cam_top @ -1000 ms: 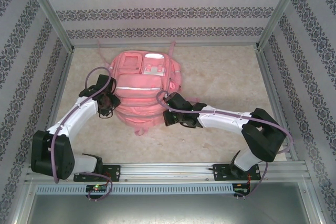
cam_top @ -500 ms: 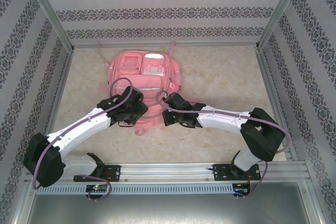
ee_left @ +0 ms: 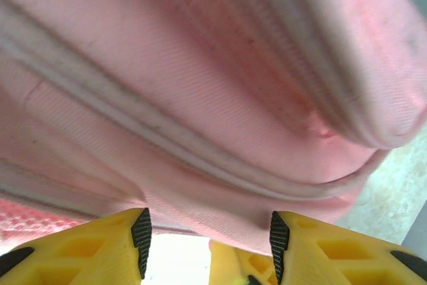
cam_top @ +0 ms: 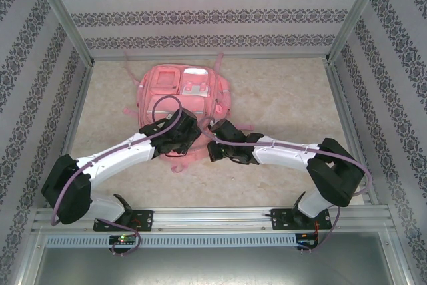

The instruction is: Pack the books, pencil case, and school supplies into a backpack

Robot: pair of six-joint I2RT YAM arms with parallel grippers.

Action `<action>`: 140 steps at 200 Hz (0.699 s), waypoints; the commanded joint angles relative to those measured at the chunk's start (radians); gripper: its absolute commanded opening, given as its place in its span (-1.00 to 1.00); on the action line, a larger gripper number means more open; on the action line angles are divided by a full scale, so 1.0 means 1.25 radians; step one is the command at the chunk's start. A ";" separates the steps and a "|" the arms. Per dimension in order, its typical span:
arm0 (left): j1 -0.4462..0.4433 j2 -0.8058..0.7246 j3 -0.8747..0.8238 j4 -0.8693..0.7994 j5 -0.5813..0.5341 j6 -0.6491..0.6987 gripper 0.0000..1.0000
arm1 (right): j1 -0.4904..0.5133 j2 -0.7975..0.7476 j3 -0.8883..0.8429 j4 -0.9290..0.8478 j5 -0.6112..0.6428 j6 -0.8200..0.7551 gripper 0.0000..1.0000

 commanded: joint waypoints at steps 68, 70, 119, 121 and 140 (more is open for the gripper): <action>-0.014 0.120 0.012 0.098 0.029 -0.076 0.06 | -0.004 -0.011 -0.008 -0.009 -0.003 0.009 -1.00; -0.014 0.123 0.012 0.101 0.030 -0.076 0.06 | -0.004 -0.011 -0.009 -0.008 -0.003 0.010 -1.00; -0.012 0.134 0.012 0.041 -0.021 -0.059 -0.91 | -0.005 -0.013 -0.012 -0.009 -0.001 0.014 -1.00; -0.011 0.133 0.012 0.037 -0.023 -0.059 -0.94 | -0.005 -0.014 -0.012 -0.009 0.000 0.014 -1.00; -0.006 0.118 0.009 -0.001 -0.045 -0.056 -1.00 | -0.010 -0.019 -0.014 -0.014 0.006 0.014 -1.00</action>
